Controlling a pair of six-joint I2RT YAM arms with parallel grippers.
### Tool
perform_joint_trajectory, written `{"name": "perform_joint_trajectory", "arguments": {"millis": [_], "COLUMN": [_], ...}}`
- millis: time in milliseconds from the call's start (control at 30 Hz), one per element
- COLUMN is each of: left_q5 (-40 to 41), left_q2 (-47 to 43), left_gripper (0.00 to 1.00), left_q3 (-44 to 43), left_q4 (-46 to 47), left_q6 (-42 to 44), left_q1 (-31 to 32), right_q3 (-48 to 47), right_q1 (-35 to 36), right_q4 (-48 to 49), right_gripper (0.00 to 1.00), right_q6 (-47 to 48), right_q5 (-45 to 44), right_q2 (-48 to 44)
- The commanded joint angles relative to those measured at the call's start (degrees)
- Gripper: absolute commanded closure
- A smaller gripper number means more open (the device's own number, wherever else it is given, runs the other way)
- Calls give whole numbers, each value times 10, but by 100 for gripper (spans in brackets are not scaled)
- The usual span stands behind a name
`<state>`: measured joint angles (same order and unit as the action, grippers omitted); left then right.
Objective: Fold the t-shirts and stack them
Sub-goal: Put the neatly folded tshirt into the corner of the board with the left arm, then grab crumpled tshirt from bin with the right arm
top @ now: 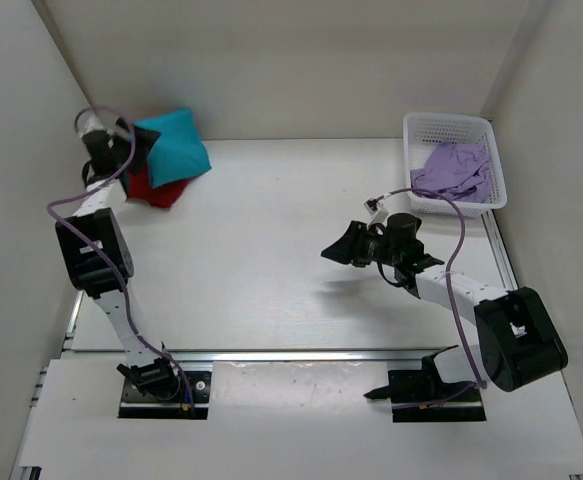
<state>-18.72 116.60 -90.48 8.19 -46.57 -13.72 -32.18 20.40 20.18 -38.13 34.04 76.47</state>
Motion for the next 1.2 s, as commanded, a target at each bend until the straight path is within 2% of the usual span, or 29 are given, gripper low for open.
{"name": "perform_joint_trajectory", "arguments": {"millis": [0,100,267,367,433,467,500,533,567,700,733,767,800,867,967,1033,1100,1167], "left_q5": [-45,-51,-10,51,64,71,80,84,88,84,93,104,106,94,69,77,74,55], "left_q2": [-37,-74,-179,-258,-308,-319,-335,-352,-357,-378,-378,-375,-370,-359,-346,-347,-353,-349], "left_gripper": [1,1,2,2,2,1,1,2,1,1,1,2,1,1,1,1,2,1], "left_q3": [158,271,345,408,440,441,443,448,449,454,458,467,474,503,529,541,557,591], "left_q4": [83,158,130,139,143,139,138,140,140,132,126,129,135,161,161,146,144,183], "left_q6": [-89,-138,-97,-91,-84,-75,-66,-58,-40,8,13,28,44,53,76,113,118,111], "left_q1": [-59,-87,-98,-97,-68,-54,-19,27,53,267,334,361,419,494,549,576,596,599], "right_q3": [-16,-16,-15,-11,-34,-42,-64,-80,-111,-197,-229,-244,-269,-303,-370,-420,-468,-550], "right_q1": [10,22,25,22,24,25,23,21,20,-24,-51,-67,-102,-180,-269,-297,-307,-302], "right_q4": [26,18,11,15,11,11,5,-13,-18,-44,-67,-80,-99,-134,-201,-242,-286,-350], "right_gripper": [56,54,53,56,76,82,94,100,100,100,100,100,99,96,89,79,69,59], "right_q6": [15,26,26,18,17,14,15,10,11,44,54,62,71,78,108,132,171,215], "right_q5": [23,10,-7,-18,-38,-46,-69,-75,-92,-158,-175,-176,-175,-184,-224,-256,-316,-352], "right_q2": [7,-1,-14,-18,-2,3,15,33,38,63,73,79,94,119,166,203,244,313]}}
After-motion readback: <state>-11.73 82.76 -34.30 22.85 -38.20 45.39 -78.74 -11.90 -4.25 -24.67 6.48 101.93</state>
